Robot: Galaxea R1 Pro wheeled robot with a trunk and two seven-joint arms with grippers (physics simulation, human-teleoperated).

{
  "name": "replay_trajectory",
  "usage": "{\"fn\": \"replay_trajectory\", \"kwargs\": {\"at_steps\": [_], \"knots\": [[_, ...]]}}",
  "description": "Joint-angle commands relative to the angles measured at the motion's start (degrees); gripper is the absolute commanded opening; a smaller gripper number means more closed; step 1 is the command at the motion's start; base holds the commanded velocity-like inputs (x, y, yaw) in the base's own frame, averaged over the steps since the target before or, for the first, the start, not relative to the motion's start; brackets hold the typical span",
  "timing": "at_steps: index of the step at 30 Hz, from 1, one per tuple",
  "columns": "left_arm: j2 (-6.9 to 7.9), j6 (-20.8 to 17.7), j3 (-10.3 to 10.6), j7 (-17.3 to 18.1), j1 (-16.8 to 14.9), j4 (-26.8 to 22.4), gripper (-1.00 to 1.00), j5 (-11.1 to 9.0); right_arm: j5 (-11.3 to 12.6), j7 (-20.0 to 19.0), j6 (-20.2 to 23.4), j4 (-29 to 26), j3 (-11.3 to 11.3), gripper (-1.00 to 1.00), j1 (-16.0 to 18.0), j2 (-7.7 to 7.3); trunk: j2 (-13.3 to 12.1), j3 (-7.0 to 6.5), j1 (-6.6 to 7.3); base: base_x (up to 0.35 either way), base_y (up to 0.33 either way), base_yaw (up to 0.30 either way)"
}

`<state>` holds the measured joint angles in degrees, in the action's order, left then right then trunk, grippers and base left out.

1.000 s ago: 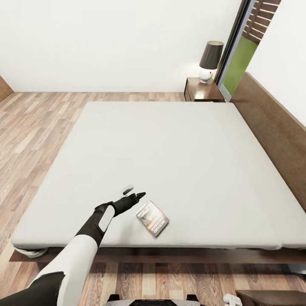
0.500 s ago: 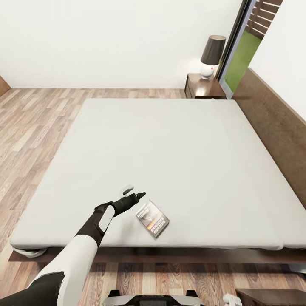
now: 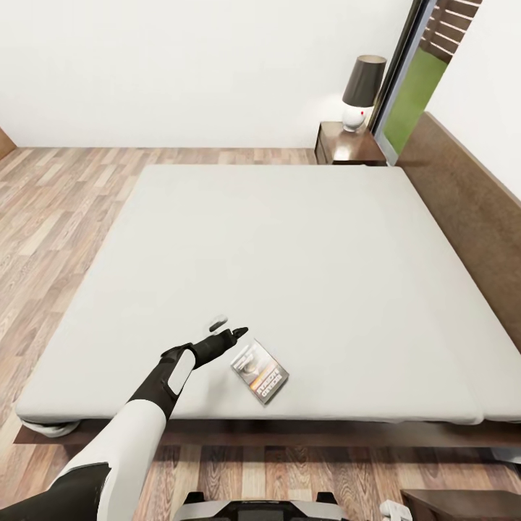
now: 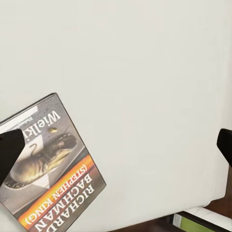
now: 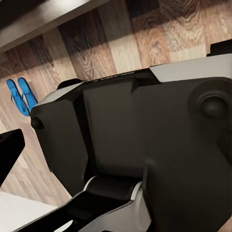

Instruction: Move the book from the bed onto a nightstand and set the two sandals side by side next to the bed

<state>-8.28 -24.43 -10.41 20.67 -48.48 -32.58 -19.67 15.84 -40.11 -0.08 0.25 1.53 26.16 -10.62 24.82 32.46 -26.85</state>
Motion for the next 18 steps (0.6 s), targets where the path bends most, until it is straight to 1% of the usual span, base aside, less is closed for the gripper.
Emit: {"fn": "replay_trajectory", "kwargs": {"at_steps": [1, 5, 8, 10, 12, 13, 14, 15, 16, 17, 18], "knots": [[-0.07, -0.52, -0.40, 0.16, -0.03, -0.02, 1.00, -0.28, 0.07, -0.24, -0.01, 0.04, 0.13, 1.00, 0.03, -0.02, 0.50, 0.26, -0.25, 0.000, 0.000, 0.000], [-0.07, -0.53, -0.40, 0.16, -0.03, -0.02, 1.00, -0.28, 0.08, -0.54, 0.19, -0.22, 0.17, 1.00, 0.03, -0.08, 2.11, 0.98, -1.13, 0.000, 0.000, 0.000], [-0.07, -0.53, -0.40, 0.16, -0.03, -0.02, 1.00, -0.28, -0.03, -0.83, 1.36, -0.82, 0.21, 1.00, 0.09, -0.07, 3.31, 1.51, -1.79, 0.000, 0.000, 0.000], [-0.07, -0.54, -0.40, 0.16, -0.03, -0.02, 1.00, -0.28, -0.17, -1.03, 4.20, -2.54, 0.20, 1.00, 0.29, -0.23, 4.11, 1.87, -2.23, 0.000, 0.000, 0.000], [-0.07, -0.54, -0.40, 0.16, -0.03, -0.02, 1.00, -0.32, -0.22, -2.16, 8.17, -6.70, 0.13, 1.00, 0.39, -1.09, 4.91, 2.23, -2.67, 0.000, 0.000, 0.000], [-0.07, -0.54, -0.40, 0.16, -0.03, -0.02, 1.00, -0.33, -0.19, -3.02, 9.13, -7.90, 0.10, 1.00, 0.39, -1.45, 5.31, 2.41, -2.89, 0.000, 0.000, 0.000], [-0.07, -0.54, -0.40, 0.16, -0.03, -0.02, 1.00, -0.34, -0.11, -5.52, 10.75, -10.09, 0.03, 1.00, 0.40, -2.22, 5.72, 2.59, -3.10, 0.000, 0.000, 0.000], [-0.07, -0.54, -0.40, 0.16, -0.03, -0.02, 1.00, -0.35, -0.05, -8.91, 11.86, -11.70, -0.02, 1.00, 0.41, -2.89, 6.12, 2.77, -3.32, 0.000, 0.000, 0.000], [-0.07, -0.54, -0.40, 0.16, -0.03, -0.02, 1.00, -0.36, -0.08, -10.80, 12.27, -12.28, -0.04, 1.00, 0.42, -3.16, 6.52, 2.95, -3.54, 0.000, 0.000, 0.000], [-0.07, -0.54, -0.40, 0.16, -0.03, -0.02, 1.00, -0.36, -0.21, -16.61, 13.05, -13.52, -0.01, 1.00, 0.45, -3.71, 6.92, 3.13, -3.76, 0.000, 0.000, 0.000], [-0.07, -0.54, -0.38, 0.16, -0.03, -0.02, 1.00, -0.36, -0.24, -18.20, 13.24, -13.82, 0.00, 1.00, 0.43, -3.84, 7.32, 3.31, -3.98, 0.000, 0.000, 0.000]]}}
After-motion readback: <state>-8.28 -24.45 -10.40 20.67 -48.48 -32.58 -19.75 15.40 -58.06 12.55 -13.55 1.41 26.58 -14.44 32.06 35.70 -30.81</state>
